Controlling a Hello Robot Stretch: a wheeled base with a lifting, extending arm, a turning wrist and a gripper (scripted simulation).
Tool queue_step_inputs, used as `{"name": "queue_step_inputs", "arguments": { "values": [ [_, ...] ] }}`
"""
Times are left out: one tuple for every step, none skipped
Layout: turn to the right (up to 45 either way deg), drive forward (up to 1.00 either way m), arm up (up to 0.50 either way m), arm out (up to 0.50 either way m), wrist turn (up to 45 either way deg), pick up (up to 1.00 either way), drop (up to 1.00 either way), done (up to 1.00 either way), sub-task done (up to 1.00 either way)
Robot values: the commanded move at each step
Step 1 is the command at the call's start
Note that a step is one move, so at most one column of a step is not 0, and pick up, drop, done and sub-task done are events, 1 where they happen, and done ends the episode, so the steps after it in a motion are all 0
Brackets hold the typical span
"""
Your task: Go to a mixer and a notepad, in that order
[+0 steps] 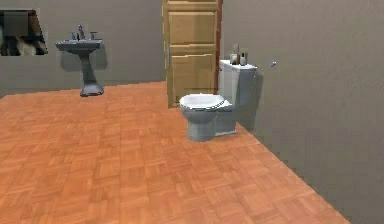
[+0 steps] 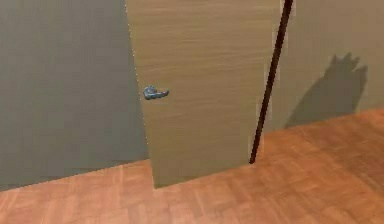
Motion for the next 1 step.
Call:
{"name": "queue_step_inputs", "arguments": {
  "values": [
    [0.0, 0.30, 0.00, 0.00, 0.0, 0.00, 0.00, 0.00, 0.00]
  ]
}}
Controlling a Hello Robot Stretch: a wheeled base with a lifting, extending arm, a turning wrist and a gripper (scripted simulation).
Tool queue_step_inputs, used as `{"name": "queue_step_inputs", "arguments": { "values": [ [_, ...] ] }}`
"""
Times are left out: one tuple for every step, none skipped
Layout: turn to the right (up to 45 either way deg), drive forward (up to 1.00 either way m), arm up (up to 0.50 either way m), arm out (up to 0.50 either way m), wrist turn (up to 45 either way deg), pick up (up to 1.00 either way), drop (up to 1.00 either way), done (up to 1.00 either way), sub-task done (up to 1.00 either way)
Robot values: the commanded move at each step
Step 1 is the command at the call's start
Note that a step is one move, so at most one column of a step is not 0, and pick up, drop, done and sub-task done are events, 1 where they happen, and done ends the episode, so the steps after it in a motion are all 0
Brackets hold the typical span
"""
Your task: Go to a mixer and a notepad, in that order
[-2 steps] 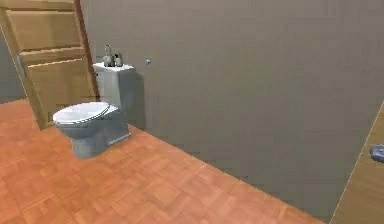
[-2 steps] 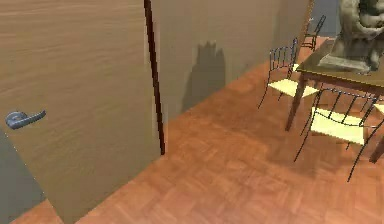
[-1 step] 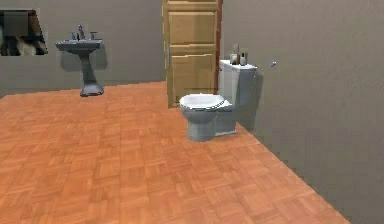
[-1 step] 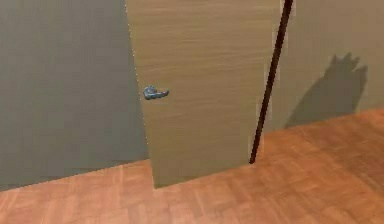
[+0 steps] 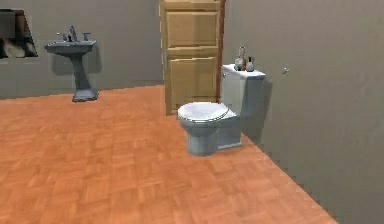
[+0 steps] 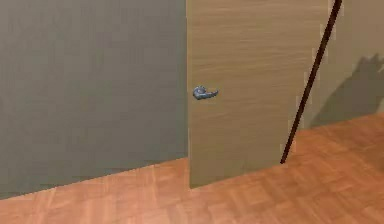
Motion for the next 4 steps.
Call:
{"name": "queue_step_inputs", "arguments": {
  "values": [
    [-45.0, 0.00, 0.00, 0.00, 0.0, 0.00, 0.00, 0.00, 0.00],
    [-9.0, 0.00, 0.00, 0.00, 0.0, 0.00, 0.00, 0.00, 0.00],
    [0.0, 1.00, 0.00, 0.00, 0.0, 0.00, 0.00, 0.00, 0.00],
    [0.0, 1.00, 0.00, 0.00, 0.0, 0.00, 0.00, 0.00, 0.00]
  ]
}}
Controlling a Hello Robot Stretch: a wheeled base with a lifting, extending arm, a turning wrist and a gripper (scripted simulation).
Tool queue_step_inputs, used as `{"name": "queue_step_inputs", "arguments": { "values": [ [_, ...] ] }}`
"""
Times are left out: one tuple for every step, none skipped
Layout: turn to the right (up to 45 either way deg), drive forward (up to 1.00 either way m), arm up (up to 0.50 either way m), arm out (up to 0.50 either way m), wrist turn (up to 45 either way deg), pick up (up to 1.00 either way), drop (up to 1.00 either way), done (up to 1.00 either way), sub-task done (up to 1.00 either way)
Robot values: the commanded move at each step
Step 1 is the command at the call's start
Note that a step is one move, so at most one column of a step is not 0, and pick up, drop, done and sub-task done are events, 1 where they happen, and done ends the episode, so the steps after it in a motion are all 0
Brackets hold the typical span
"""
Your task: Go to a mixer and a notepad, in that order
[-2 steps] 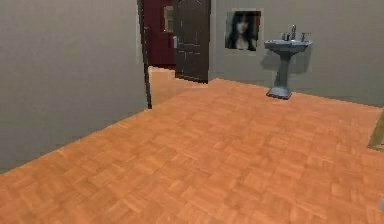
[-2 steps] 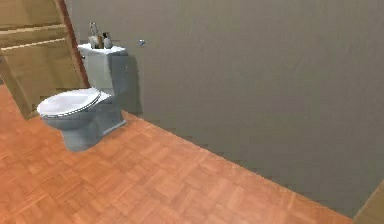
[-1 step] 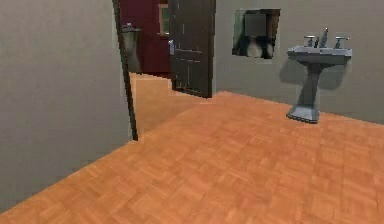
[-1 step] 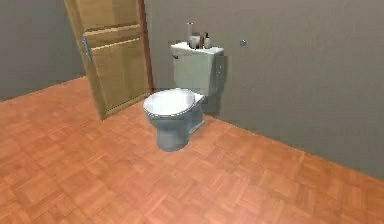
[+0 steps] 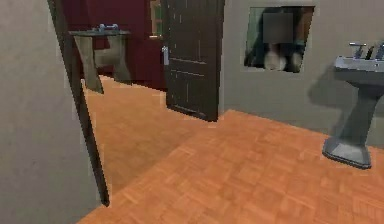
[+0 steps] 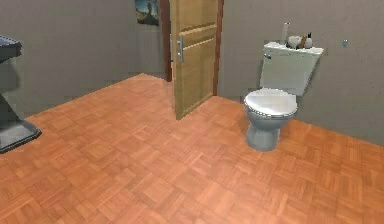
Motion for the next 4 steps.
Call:
{"name": "queue_step_inputs", "arguments": {
  "values": [
    [-3.0, 0.00, 0.00, 0.00, 0.0, 0.00, 0.00, 0.00, 0.00],
    [0.0, 1.00, 0.00, 0.00, 0.0, 0.00, 0.00, 0.00, 0.00],
    [-30.0, 0.00, 0.00, 0.00, 0.0, 0.00, 0.00, 0.00, 0.00],
    [0.0, 0.05, 0.00, 0.00, 0.0, 0.00, 0.00, 0.00, 0.00]
  ]
}}
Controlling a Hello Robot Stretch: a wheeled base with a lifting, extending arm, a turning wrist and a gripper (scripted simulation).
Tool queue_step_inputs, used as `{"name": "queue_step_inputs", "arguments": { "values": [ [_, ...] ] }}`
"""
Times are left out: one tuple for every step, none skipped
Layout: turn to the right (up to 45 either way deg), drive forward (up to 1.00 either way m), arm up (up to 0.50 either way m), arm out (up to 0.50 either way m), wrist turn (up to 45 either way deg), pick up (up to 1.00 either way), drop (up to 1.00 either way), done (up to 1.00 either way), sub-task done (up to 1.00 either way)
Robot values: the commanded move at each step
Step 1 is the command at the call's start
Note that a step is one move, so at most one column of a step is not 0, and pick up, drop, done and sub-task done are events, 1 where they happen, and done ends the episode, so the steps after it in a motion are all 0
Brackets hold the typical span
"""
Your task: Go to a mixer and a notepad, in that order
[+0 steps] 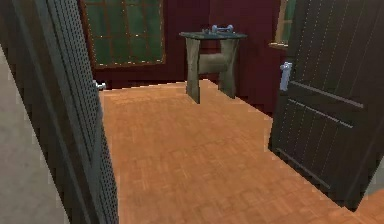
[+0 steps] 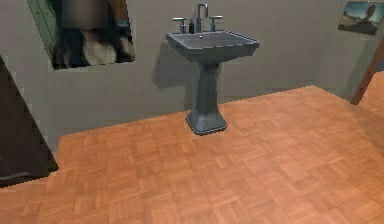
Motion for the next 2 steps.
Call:
{"name": "queue_step_inputs", "arguments": {
  "values": [
    [45.0, 0.00, 0.00, 0.00, 0.0, 0.00, 0.00, 0.00, 0.00],
    [18.0, 0.00, 0.00, 0.00, 0.0, 0.00, 0.00, 0.00, 0.00]
  ]
}}
